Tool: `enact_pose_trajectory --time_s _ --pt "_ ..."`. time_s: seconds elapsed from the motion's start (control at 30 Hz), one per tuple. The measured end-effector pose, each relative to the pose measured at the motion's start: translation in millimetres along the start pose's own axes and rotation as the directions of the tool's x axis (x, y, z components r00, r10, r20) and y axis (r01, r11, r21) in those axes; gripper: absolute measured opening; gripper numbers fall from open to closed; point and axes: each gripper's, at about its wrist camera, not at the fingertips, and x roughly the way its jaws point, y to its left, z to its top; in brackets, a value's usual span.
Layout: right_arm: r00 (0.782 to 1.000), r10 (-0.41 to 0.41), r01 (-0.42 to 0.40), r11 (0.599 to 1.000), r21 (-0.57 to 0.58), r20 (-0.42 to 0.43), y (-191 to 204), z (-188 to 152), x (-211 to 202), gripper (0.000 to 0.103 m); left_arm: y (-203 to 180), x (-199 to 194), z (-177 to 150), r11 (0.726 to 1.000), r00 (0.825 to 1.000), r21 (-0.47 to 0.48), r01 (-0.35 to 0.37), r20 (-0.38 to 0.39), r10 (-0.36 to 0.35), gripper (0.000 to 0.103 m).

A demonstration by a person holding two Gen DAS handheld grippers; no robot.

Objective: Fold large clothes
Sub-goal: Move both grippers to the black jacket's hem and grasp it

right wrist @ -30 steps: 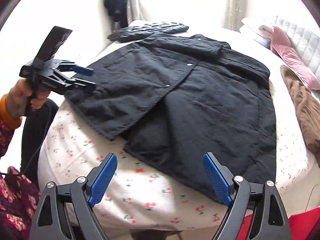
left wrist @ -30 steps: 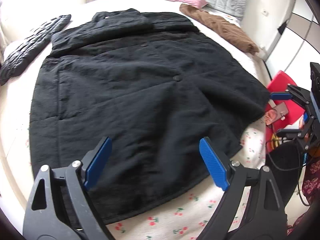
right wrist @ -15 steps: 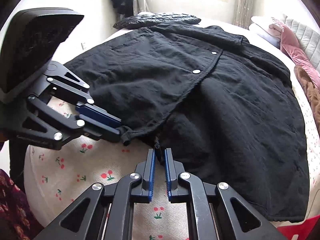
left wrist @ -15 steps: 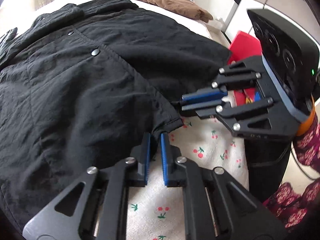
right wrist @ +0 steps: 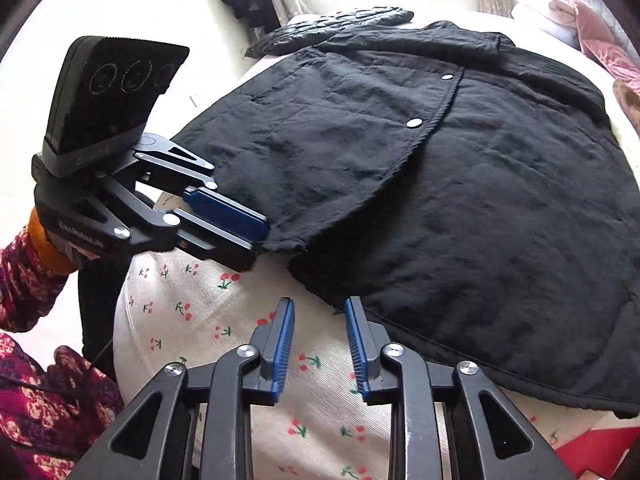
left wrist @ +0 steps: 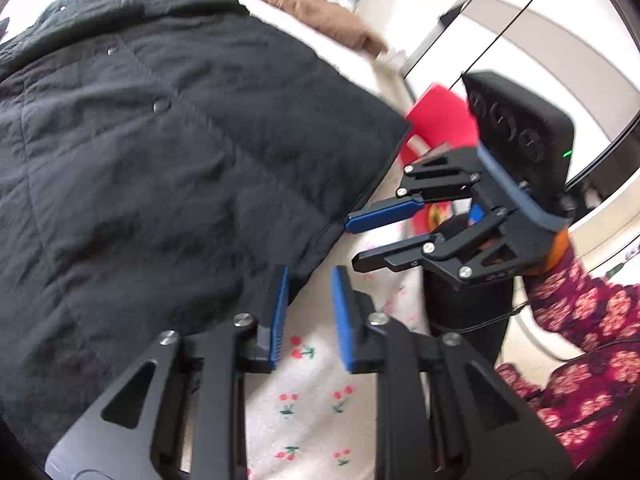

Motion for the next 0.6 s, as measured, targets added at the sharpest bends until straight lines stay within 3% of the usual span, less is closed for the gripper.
enact_pose_trajectory --time_s 0.07,0.1,0.23,0.33,0.37,0.43,0.53,0.6 --pt "0.999 -0.042 0.041 0.999 0.021 0.031 -11.1 -3.4 -15.5 0.039 1.4 -12.0 5.7 1.0 0.996 -0.013 0.011 0.093 -0.01 0.048" --pt "0.997 -0.065 0.064 0.997 0.042 0.044 -17.9 -4.9 -21.8 0.04 2.5 -11.4 10.6 1.0 0.994 -0.019 0.003 0.113 -0.001 0.048" --pt "0.988 -0.131 0.116 0.979 0.165 0.079 -54.3 0.5 -36.8 0.047 11.0 24.5 30.3 0.998 0.999 -0.054 0.021 0.051 -0.018 0.048" --pt "0.984 -0.158 0.138 0.97 0.199 0.087 -74.7 7.1 -35.5 0.054 20.5 60.3 32.4 0.995 0.998 -0.092 0.024 -0.049 -0.028 0.048" --pt "0.984 -0.162 0.143 0.967 0.209 0.08 -83.5 7.1 -32.0 0.055 19.3 61.9 31.4 0.997 0.999 -0.081 0.011 -0.05 -0.015 0.048" --pt "0.985 -0.172 0.16 0.959 0.234 0.031 -99.2 2.6 -25.0 0.055 8.2 52.8 26.0 0.999 0.999 -0.039 0.015 -0.05 -0.017 0.048" --pt "0.983 -0.18 0.182 0.953 0.244 -0.031 -107.6 -6.0 -27.1 0.056 1.1 26.5 19.7 0.996 0.996 -0.073 0.056 -0.062 -0.061 0.049" --pt "0.986 -0.166 0.164 0.959 0.231 -0.009 -108.8 -6.5 -32.8 0.057 2.6 3.6 18.5 0.997 1.0 -0.077 0.019 -0.012 -0.02 0.06"
